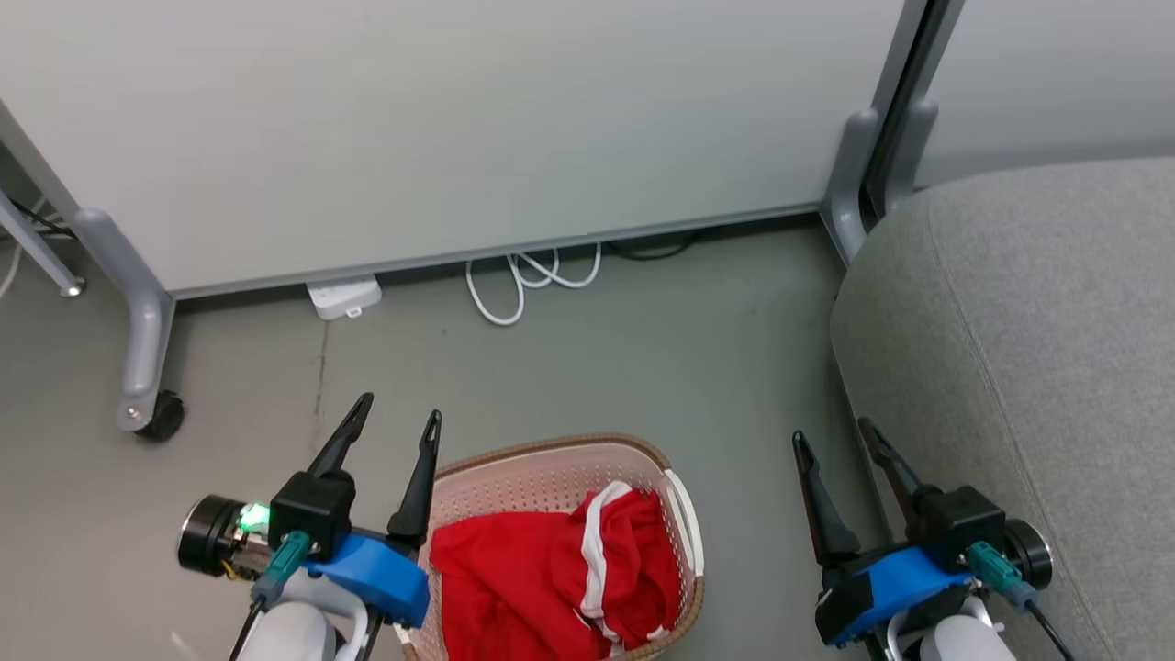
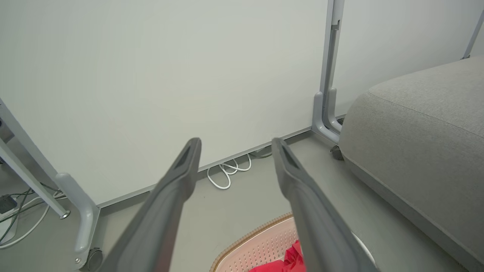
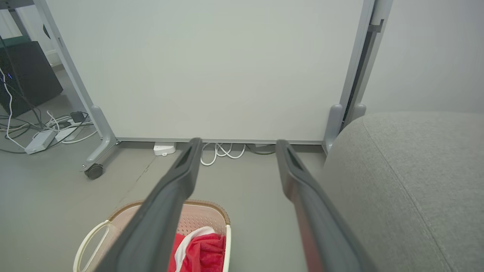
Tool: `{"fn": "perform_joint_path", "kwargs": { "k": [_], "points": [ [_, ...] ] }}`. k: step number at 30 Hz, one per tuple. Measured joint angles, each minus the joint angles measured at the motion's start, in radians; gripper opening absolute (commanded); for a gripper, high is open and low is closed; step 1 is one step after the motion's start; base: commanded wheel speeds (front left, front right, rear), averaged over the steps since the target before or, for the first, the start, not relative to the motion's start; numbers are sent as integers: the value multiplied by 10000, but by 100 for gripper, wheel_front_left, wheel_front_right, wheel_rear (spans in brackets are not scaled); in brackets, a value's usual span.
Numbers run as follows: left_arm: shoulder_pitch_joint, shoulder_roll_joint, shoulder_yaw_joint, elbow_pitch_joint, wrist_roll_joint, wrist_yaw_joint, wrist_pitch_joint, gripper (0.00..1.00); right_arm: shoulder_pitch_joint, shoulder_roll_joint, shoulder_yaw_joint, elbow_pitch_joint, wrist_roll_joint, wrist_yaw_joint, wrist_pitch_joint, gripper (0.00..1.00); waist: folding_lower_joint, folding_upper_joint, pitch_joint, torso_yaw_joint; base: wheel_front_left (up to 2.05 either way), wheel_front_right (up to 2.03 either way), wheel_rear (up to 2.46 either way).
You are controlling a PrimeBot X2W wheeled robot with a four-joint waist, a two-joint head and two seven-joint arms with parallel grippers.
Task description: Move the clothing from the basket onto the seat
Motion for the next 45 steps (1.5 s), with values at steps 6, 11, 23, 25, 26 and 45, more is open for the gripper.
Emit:
{"fn": "perform_joint_path", "kwargs": {
  "k": [6, 11, 23, 25, 26, 45],
  "points": [
    [-982, 244, -564, 704, 132, -174, 0, 100, -513, -2, 13, -157, -31, 0, -12, 100, 1, 0, 824, -260, 0, 0, 0],
    [-1842, 598, -1246, 1440, 309, -263, -2, 100, -1058, -2, 86, -313, 15, 0, -12, 100, 1, 0, 1627, -526, 0, 0, 0],
    [-3752, 1327, -3591, 3363, 272, -311, 0, 100, -2168, -8, 198, -755, 134, 0, -12, 100, 2, 0, 3684, -1176, 0, 0, 0],
    [-4050, 1442, -4036, 3770, 207, -311, 0, 100, -2287, -6, 203, -844, 138, 0, -12, 100, 1, 0, 4023, -1259, 0, 0, 0],
    [-4211, 1484, -4251, 3986, 157, -311, -2, 100, -2370, -8, 207, -892, 140, 0, -12, 100, 1, 0, 4197, -1299, 0, 0, 0],
    [-6914, 1822, -8401, 7400, -575, -311, 2, 100, -3532, -8, 232, -1582, 61, 0, -13, 100, 1, 0, 7150, -1852, 0, 0, 0]
  ]
}}
